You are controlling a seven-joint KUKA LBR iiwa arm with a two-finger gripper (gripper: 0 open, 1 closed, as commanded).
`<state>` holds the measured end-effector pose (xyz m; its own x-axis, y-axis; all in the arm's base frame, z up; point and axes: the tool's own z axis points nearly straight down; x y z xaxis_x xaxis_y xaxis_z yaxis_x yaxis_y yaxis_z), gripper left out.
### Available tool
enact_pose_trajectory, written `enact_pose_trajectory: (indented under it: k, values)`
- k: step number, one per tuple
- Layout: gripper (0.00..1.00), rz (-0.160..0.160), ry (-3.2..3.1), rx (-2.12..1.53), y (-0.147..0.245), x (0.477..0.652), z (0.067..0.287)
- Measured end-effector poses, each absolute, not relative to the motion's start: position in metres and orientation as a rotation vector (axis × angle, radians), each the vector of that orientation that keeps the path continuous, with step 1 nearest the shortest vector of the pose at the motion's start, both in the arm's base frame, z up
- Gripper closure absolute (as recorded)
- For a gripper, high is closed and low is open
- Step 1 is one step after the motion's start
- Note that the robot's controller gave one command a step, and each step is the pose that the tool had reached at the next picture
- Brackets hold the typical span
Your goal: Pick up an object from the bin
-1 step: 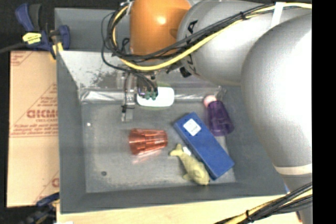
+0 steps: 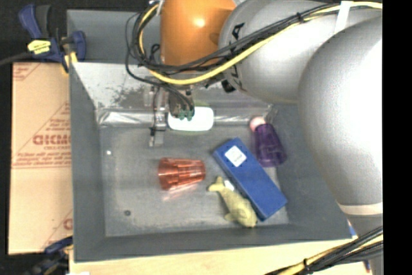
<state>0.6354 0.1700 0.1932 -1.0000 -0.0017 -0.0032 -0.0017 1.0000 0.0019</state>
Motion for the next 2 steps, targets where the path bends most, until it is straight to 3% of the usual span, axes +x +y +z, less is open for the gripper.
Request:
enact_pose_trajectory:
  k: [1,2]
  values:
    - [0.0,0.005,3.137,0.069,0.119,0.612,0.163]
    - [0.0,0.007,3.129,-0.059,0.087,0.618,0.133]
